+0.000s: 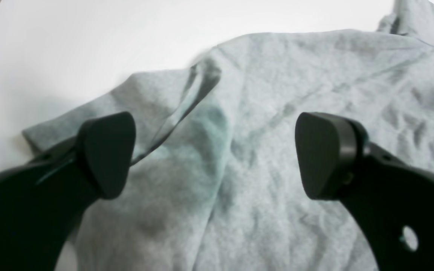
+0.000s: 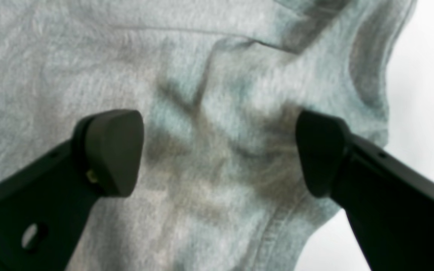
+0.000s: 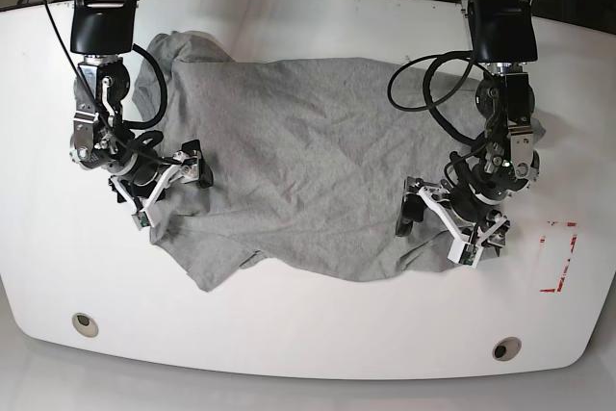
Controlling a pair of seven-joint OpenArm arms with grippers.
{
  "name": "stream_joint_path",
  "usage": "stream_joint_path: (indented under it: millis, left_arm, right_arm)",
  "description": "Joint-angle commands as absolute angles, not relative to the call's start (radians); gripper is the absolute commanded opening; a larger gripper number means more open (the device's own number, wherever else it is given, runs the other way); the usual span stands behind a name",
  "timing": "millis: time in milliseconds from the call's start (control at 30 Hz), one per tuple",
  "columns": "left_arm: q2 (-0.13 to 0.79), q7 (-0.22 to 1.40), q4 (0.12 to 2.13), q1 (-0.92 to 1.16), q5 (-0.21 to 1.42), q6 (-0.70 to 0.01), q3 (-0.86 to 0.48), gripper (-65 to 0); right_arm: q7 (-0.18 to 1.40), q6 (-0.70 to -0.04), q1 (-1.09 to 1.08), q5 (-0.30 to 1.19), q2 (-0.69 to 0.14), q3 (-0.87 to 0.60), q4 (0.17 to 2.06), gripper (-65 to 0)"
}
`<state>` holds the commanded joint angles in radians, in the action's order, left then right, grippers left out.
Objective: Layout the t-shirt on the table in an organized manner, then fold the t-shirt properly
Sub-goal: 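Release and regrasp the shirt edge with the left gripper, then lift the shirt with both grippers and pull it toward the robot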
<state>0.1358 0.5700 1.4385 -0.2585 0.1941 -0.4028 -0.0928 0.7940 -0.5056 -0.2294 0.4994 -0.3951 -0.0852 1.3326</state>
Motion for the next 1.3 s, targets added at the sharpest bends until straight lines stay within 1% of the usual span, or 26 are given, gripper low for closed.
stream_joint_path:
  millis: [100, 333, 467, 533, 667, 800, 900, 1033, 1100, 1133, 1200, 1233, 1300]
  left_arm:
    - [0.137, 0.541, 1.437, -0.254, 0.185, -0.397, -0.114, 0.0]
    - [0.142, 0.533, 1.448, -0.217, 0.173, -0.392, -0.113, 0.0]
    - [0.137, 0.533, 1.465, -0.216, 0.096, -0.390, -0.113, 0.0]
    - [0.133, 0.533, 1.466, -0.214, 0.028, -0.389, -0.113, 0.0]
    - [0.110, 0.533, 1.471, -0.193, -0.022, -0.360, -0.114, 0.0]
    - [0.107, 0.549, 1.564, -0.182, -0.062, -0.325, -0.119, 0.0]
    - [0.108, 0.587, 1.612, -0.157, -0.088, -0.315, -0.119, 0.0]
    - [0.117, 0.653, 1.716, -0.139, -0.110, -0.320, -0.119, 0.0]
    - [0.139, 0.685, 1.748, -0.131, -0.110, -0.331, -0.119, 0.0]
    - [0.163, 0.711, 1.770, -0.117, -0.110, -0.357, -0.119, 0.0]
    - [0.182, 0.725, 1.785, -0.107, -0.110, -0.390, -0.119, 0.0]
    - [0.196, 0.727, 1.794, -0.097, -0.110, -0.418, -0.119, 0.0]
    - [0.216, 0.727, 1.802, -0.077, -0.110, -0.444, -0.128, 0.0]
  right_arm:
    - [0.794, -0.506, -0.229, 0.499, -0.394, -0.085, 1.333, -5.0]
    - [0.794, -0.506, -0.229, 0.499, -0.392, -0.085, 1.333, -5.0]
    - [0.794, -0.506, -0.229, 0.499, -0.392, -0.085, 1.333, -5.0]
    - [0.794, -0.506, -0.228, 0.499, -0.392, -0.085, 1.333, -5.0]
    - [0.794, -0.506, -0.228, 0.499, -0.392, -0.085, 1.333, -5.0]
    - [0.794, -0.506, -0.228, 0.499, -0.394, -0.085, 1.340, -5.0]
    - [0.794, -0.506, -0.228, 0.499, -0.392, -0.085, 1.340, -5.0]
    - [0.794, -0.506, -0.226, 0.499, -0.392, -0.085, 1.345, -5.0]
    - [0.794, -0.506, -0.226, 0.499, -0.392, -0.085, 1.345, -5.0]
    - [0.794, -0.506, -0.226, 0.499, -0.392, -0.085, 1.346, -5.0]
    - [0.796, -0.506, -0.223, 0.499, -0.392, -0.085, 1.353, -5.0]
    - [0.796, -0.506, -0.213, 0.499, -0.390, -0.085, 1.360, -5.0]
    - [0.796, -0.506, -0.194, 0.499, -0.392, -0.085, 1.389, -5.0]
